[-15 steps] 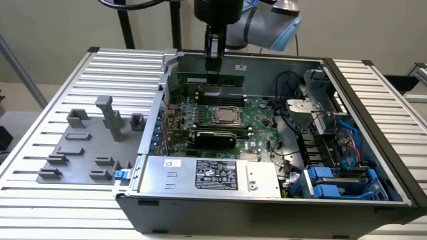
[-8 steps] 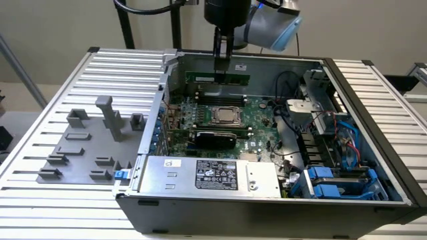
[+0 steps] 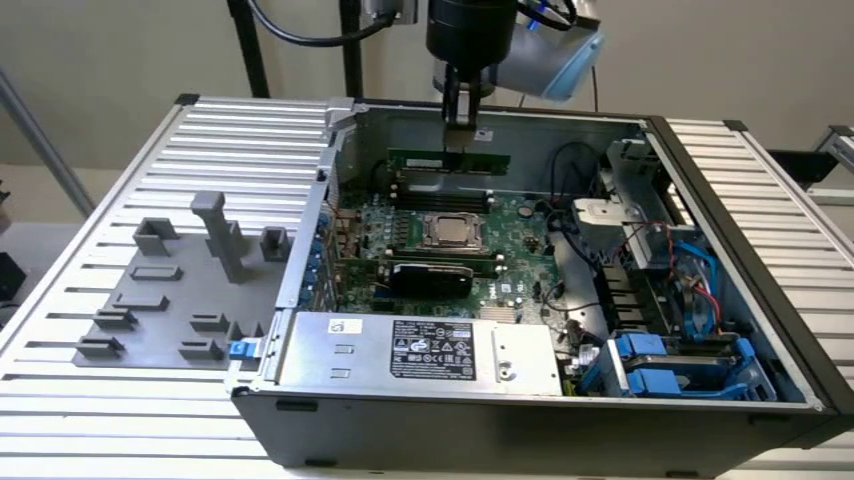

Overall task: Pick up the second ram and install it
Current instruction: 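Pick up the second ram and move it above second insertion slot, then insert the second ram into the second slot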

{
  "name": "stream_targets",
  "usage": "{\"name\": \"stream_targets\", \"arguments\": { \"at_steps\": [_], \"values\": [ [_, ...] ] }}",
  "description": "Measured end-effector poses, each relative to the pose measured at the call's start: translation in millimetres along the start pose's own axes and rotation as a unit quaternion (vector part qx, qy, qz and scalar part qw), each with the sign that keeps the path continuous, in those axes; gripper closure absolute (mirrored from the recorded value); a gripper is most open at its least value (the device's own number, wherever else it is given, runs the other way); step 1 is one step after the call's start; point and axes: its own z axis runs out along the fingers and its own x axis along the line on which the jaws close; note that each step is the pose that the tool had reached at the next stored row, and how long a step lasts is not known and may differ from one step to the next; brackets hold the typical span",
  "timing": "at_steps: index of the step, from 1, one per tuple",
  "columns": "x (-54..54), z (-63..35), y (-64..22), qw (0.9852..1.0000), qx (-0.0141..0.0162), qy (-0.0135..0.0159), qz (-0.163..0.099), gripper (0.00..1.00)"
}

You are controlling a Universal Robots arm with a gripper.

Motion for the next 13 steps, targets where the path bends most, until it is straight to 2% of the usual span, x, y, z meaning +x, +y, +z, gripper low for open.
{"name": "stream_targets", "arguments": {
  "at_steps": [4, 13],
  "values": [
    [-1.0, 7.0, -0.4, 1.0, 0.0001, -0.0001, 0.002, 1.0],
    [-1.0, 7.2, -0.5, 1.0, -0.002, 0.0002, 0.003, 1.0]
  ]
}}
